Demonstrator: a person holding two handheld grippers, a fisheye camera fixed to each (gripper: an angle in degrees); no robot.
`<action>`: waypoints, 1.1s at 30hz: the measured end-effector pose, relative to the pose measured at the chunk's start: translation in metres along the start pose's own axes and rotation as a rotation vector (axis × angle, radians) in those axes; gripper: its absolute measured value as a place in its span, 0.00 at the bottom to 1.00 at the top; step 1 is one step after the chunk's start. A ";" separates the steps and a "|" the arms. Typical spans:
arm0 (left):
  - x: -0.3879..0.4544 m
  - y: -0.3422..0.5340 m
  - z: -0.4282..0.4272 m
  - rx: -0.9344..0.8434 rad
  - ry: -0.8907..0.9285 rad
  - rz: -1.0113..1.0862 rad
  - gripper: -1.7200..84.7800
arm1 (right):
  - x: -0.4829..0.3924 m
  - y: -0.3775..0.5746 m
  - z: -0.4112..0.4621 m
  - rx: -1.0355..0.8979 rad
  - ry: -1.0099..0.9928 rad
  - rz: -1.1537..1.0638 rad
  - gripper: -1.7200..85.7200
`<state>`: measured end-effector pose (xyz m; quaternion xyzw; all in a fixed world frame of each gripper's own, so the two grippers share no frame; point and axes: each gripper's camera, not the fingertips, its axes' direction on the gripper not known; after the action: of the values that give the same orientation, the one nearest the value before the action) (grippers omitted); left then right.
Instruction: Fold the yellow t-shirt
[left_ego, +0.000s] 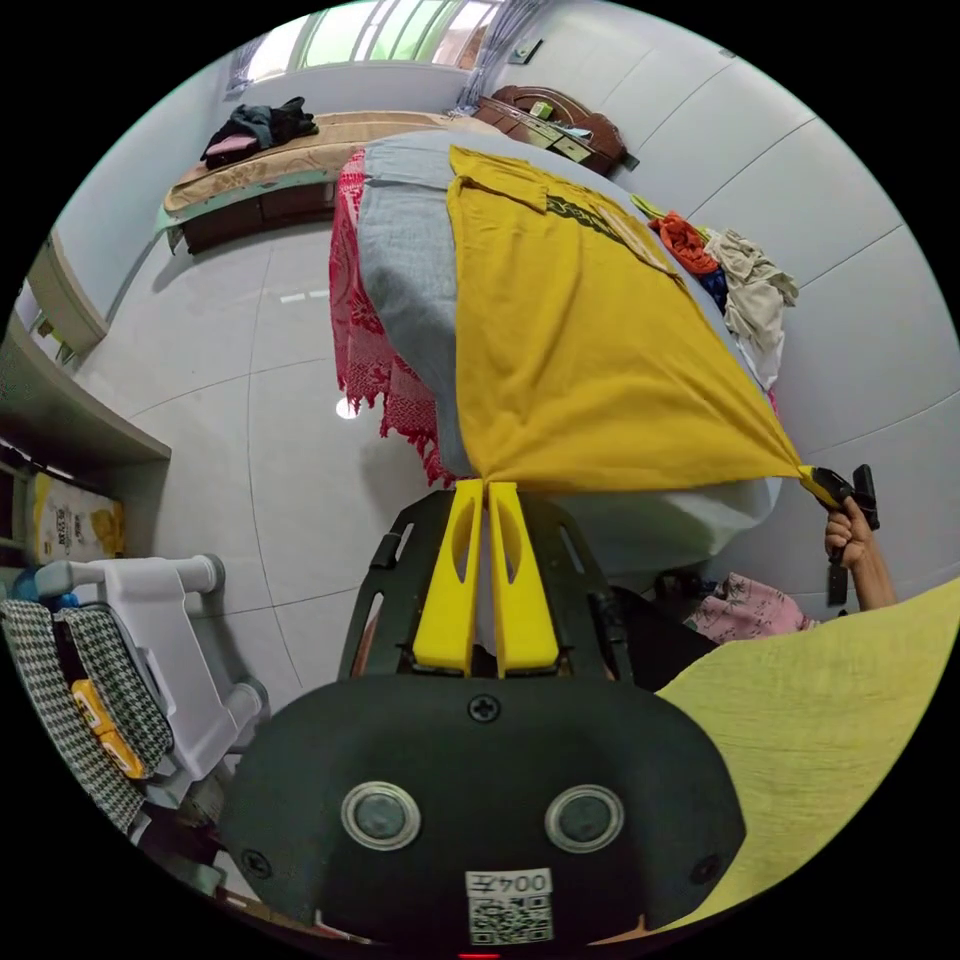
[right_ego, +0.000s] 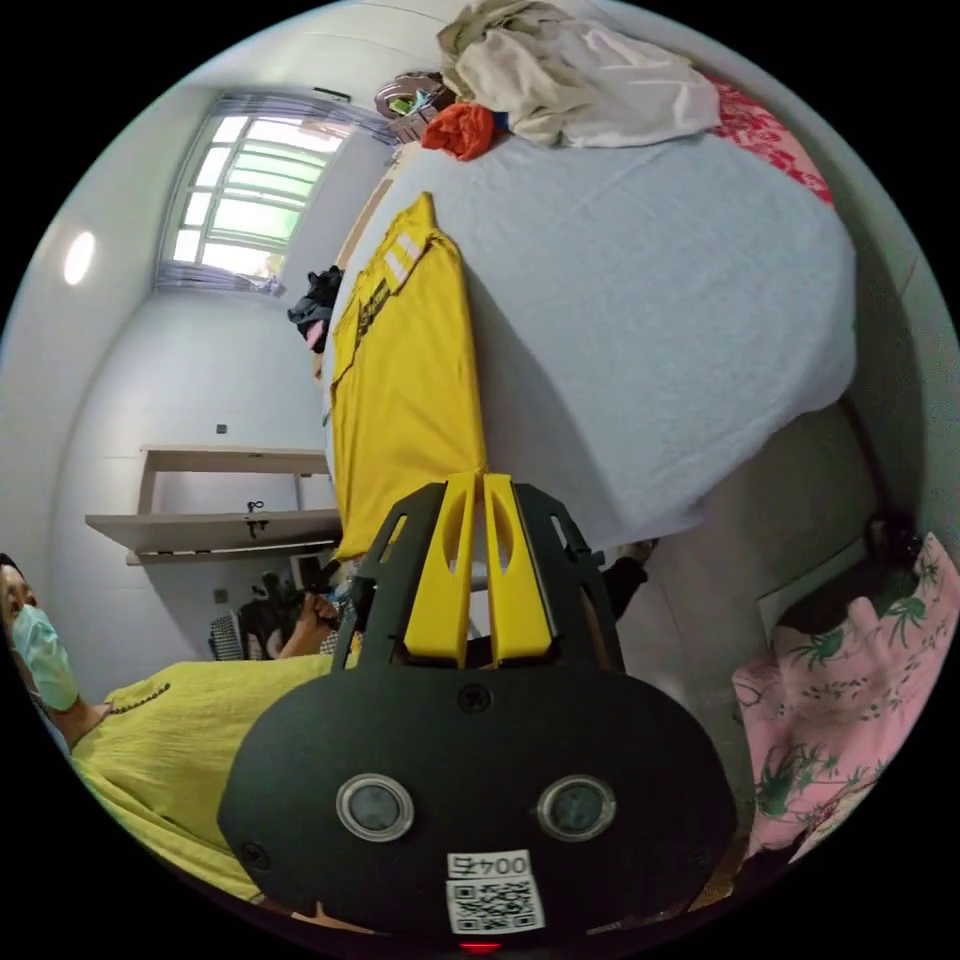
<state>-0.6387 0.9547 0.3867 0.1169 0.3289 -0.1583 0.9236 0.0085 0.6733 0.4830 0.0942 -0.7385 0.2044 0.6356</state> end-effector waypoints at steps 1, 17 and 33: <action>-0.003 0.000 0.001 -0.006 0.007 0.001 0.03 | 0.010 -0.003 0.001 -0.011 -0.037 0.024 0.02; -0.072 -0.027 0.006 -0.047 0.025 -0.024 0.03 | 0.021 -0.022 0.077 -0.092 0.046 0.117 0.03; -0.161 -0.042 -0.014 -0.029 0.119 0.026 0.05 | -0.108 0.012 0.104 0.021 0.382 -0.169 0.13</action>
<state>-0.7796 0.9553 0.4753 0.1172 0.3840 -0.1345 0.9060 -0.0712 0.6268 0.3638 0.1219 -0.5917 0.1725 0.7780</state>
